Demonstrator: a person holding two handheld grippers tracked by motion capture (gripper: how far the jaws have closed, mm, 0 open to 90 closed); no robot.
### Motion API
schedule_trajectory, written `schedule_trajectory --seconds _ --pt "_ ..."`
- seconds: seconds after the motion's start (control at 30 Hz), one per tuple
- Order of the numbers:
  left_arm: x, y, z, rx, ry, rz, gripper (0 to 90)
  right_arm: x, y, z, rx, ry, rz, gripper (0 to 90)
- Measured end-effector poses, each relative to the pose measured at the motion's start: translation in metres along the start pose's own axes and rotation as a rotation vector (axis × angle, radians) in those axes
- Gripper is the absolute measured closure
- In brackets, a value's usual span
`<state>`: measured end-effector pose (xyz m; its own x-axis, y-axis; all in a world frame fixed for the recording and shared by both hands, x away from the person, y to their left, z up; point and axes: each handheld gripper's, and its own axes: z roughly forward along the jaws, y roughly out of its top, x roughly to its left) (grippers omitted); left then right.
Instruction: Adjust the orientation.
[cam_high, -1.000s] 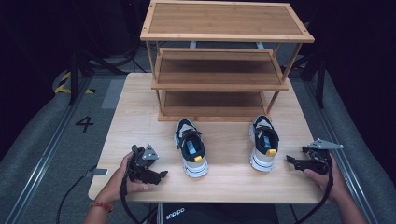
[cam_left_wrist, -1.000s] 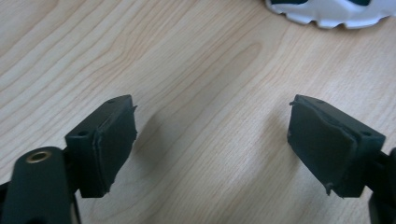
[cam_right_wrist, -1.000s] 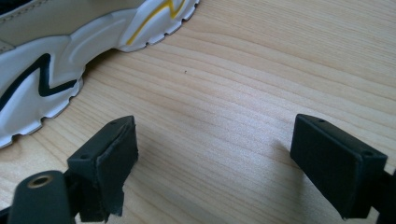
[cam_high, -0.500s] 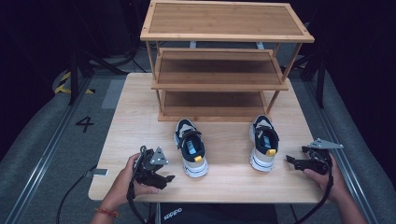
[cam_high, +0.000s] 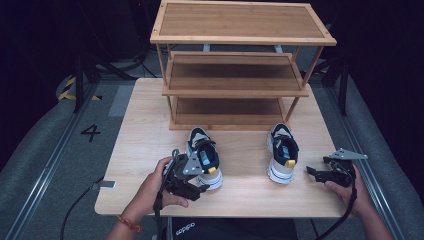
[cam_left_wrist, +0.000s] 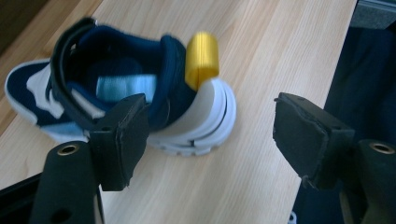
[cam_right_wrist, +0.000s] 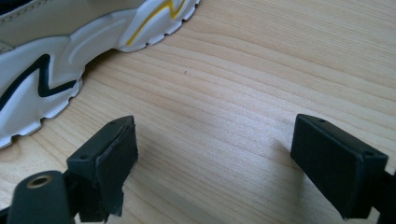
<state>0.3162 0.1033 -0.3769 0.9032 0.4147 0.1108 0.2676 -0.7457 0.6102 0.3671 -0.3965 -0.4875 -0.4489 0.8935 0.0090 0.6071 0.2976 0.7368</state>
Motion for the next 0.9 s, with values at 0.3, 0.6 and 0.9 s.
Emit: schedule_trajectory --seconds 0.3,0.6,0.9 --pt "0.010 0.027 0.020 0.074 -0.017 0.037 30.8 0.000 0.000 0.000 0.000 0.000 0.000 15.3" --pt "0.024 0.035 0.047 0.232 -0.085 0.071 37.1 0.000 0.000 0.000 0.000 0.001 0.000 15.3" --pt "0.033 0.035 0.062 0.368 -0.178 0.143 49.3 0.000 0.000 0.000 0.000 0.002 0.000 15.3"
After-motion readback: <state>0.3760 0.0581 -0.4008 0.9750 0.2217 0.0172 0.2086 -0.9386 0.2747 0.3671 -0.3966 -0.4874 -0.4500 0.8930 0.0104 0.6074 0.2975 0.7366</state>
